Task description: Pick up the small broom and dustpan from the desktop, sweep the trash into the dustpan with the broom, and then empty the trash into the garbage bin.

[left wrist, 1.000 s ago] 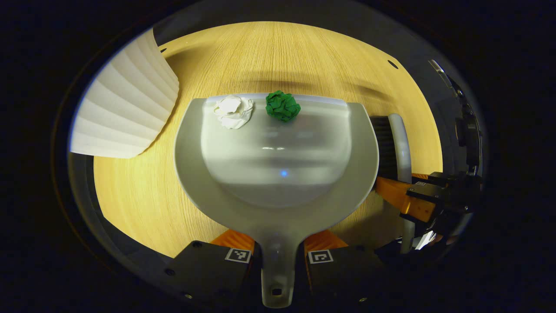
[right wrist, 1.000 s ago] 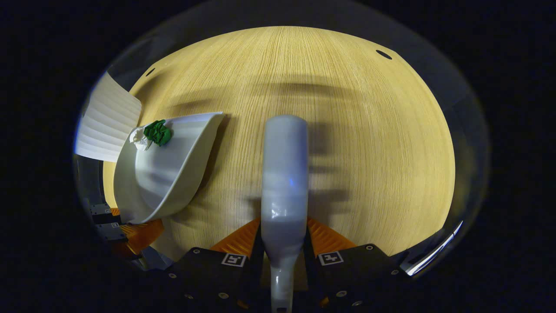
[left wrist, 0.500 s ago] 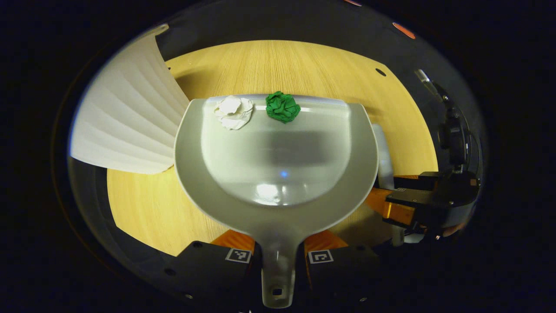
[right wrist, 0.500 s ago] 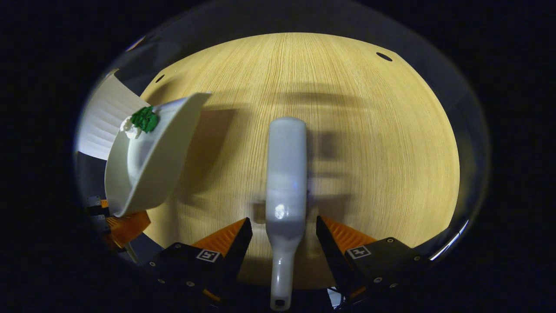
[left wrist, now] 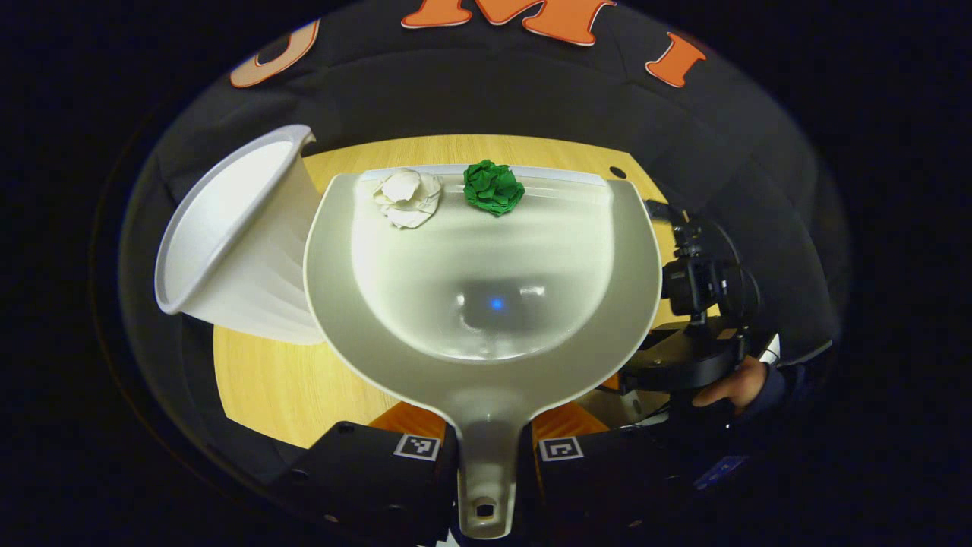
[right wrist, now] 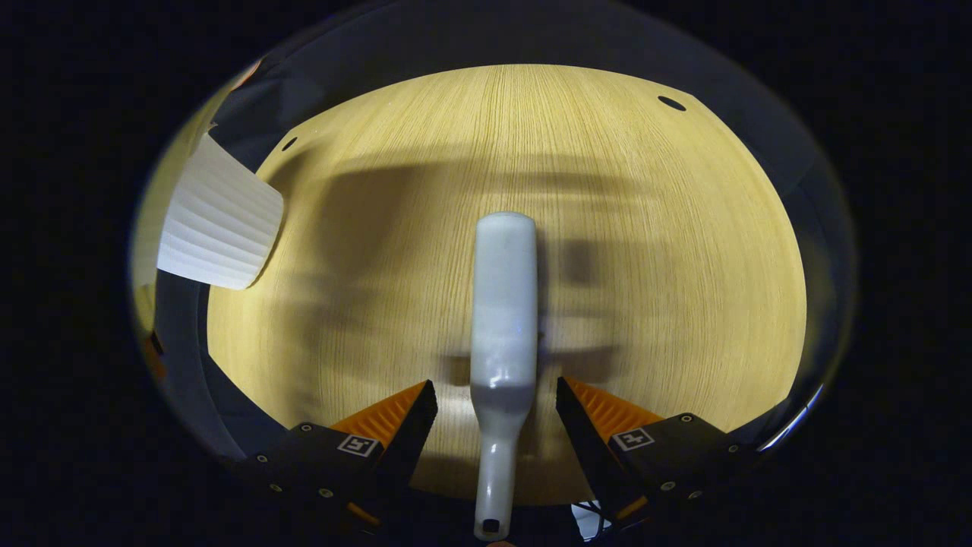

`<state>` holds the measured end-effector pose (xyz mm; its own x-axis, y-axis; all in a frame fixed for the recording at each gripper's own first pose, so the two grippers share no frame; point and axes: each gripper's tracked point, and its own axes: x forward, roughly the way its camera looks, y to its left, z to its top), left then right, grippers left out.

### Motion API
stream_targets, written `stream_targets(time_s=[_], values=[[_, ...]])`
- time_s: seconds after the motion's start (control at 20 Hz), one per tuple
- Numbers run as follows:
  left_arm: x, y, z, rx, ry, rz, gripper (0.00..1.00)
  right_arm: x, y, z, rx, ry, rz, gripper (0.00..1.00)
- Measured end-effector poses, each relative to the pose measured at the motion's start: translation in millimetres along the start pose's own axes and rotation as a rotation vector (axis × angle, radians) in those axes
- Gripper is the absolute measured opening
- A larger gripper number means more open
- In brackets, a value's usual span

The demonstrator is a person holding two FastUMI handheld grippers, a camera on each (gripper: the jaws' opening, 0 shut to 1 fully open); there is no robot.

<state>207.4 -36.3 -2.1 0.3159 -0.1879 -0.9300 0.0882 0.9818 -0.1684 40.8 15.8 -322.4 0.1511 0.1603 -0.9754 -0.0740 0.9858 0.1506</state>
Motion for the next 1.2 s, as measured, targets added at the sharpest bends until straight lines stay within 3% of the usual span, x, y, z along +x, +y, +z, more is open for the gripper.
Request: stream_targets(time_s=[0.25,0.55,0.8,1.0,1.1,1.2], values=[[-51.7,31.4,29.4,-0.013,-0.064,0.004,0.33,-2.8,0.5,1.3,0.014,-0.005,0.021,0.95],[-90.5,167.0,38.1,-0.067,-0.090,0.197,0.33,-8.1,-4.8,6.5,0.039,-0.025,0.024,0.95],[-105.2,235.4,12.9,0.026,0.032,0.331,0.33,-7.7,-6.1,8.0,0.050,-0.026,0.022,0.95],[-104.0,267.7,4.8,0.181,0.115,0.440,0.33,-7.7,-3.2,9.4,0.042,-0.027,0.023,0.95],[-101.6,280.3,-2.8,0.204,0.168,0.537,0.33,-7.3,-2.3,10.2,0.041,-0.033,0.020,0.95],[-104.2,289.5,-4.7,0.264,0.188,0.579,0.33,-9.1,-3.8,11.2,0.041,-0.044,0.015,0.95]])
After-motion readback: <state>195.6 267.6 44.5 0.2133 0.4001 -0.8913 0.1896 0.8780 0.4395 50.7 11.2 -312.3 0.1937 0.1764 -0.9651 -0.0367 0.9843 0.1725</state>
